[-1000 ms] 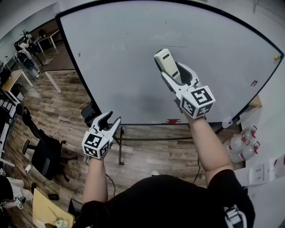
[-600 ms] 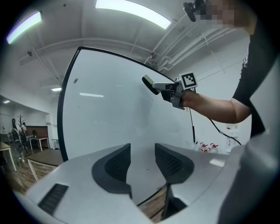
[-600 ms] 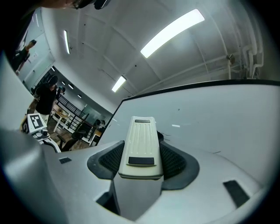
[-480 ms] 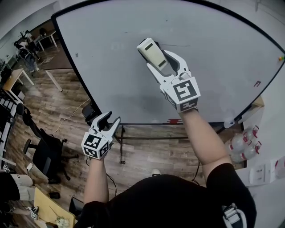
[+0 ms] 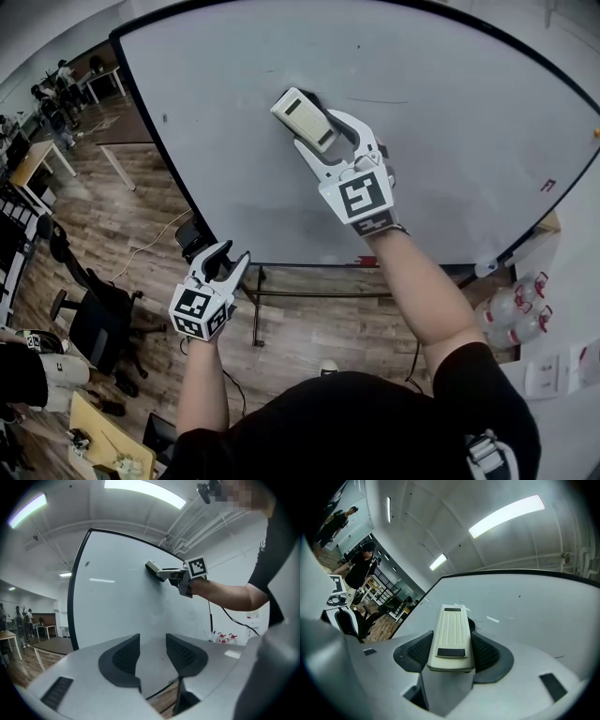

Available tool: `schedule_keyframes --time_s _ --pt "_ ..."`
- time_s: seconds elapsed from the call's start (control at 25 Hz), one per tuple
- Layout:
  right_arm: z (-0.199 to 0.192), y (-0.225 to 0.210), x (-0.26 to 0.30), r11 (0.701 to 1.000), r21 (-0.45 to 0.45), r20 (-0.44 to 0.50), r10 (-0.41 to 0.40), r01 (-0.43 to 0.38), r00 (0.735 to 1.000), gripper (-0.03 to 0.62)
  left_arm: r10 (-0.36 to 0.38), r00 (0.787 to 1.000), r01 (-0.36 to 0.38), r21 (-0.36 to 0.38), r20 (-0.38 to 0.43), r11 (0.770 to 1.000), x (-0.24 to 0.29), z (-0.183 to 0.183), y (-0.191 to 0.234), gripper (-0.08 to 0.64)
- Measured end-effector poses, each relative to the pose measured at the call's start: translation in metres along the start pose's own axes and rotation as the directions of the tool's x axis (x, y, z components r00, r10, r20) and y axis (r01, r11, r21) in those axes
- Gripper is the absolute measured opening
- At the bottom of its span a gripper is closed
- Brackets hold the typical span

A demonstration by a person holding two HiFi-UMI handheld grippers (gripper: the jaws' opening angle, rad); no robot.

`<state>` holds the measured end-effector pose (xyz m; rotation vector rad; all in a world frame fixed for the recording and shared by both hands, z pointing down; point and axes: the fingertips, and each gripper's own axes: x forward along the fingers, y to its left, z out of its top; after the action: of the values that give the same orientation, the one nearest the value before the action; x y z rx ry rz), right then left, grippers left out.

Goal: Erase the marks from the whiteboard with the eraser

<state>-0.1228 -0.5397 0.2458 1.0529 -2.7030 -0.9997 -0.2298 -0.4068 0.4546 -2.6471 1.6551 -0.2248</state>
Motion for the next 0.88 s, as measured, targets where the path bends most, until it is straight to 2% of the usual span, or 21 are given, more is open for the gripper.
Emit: schedule_keyframes --time_s 0.4,0.88 --pt "-0.003 0.002 0.003 0.999 -0.05 -0.041 -0.019 0.017 0.999 0.249 0.0 1.0 0.0 -0.005 -0.002 1.0 -0.002 -0.003 0.0 0.183" --pt "-0.017 -0.032 -0.02 0.99 -0.095 -0.082 -0.113 0.105 0.99 0.249 -0.039 0.999 0.039 0.015 -0.01 0.999 0.013 0.001 -0.011 0.183"
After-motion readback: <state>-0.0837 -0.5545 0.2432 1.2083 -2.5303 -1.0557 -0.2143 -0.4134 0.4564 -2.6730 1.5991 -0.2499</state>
